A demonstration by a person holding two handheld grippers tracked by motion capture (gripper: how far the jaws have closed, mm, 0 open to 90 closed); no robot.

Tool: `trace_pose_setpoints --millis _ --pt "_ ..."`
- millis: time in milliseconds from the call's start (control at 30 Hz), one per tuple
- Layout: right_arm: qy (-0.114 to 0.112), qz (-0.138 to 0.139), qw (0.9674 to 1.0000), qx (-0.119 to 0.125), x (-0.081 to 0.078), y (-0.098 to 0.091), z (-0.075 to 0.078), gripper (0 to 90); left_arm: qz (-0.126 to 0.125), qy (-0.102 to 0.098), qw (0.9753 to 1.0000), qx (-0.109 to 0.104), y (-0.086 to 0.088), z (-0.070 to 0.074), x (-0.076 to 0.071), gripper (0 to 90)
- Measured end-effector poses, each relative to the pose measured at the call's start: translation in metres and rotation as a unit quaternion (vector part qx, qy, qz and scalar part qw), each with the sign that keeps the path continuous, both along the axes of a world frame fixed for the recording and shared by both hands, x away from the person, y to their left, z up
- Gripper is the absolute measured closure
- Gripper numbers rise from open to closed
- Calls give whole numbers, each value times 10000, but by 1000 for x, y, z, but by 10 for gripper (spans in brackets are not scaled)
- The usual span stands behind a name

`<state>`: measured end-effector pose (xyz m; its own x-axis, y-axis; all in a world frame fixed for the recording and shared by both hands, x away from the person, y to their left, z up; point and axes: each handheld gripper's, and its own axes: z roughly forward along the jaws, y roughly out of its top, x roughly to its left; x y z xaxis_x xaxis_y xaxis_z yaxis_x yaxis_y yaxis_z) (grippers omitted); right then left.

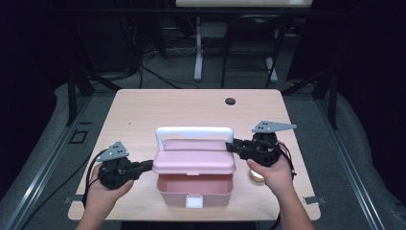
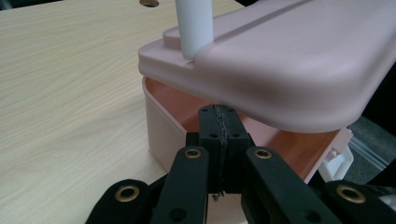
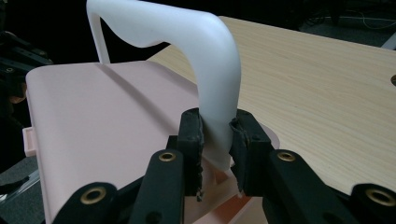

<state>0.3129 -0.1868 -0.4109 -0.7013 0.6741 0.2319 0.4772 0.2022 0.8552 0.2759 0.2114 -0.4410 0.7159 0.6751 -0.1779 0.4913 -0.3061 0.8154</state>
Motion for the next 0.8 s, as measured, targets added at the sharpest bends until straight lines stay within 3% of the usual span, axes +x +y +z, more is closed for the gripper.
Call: trace_pose_setpoints --millis 433,800 --pt "-5 11 10000 -15 2 1 0 743 -233 135 9996 121 -15 -6 -3 897" --pt "-21 0 10000 -61 1 3 -1 744 -452 137 9988 158 -25 -5 -7 897"
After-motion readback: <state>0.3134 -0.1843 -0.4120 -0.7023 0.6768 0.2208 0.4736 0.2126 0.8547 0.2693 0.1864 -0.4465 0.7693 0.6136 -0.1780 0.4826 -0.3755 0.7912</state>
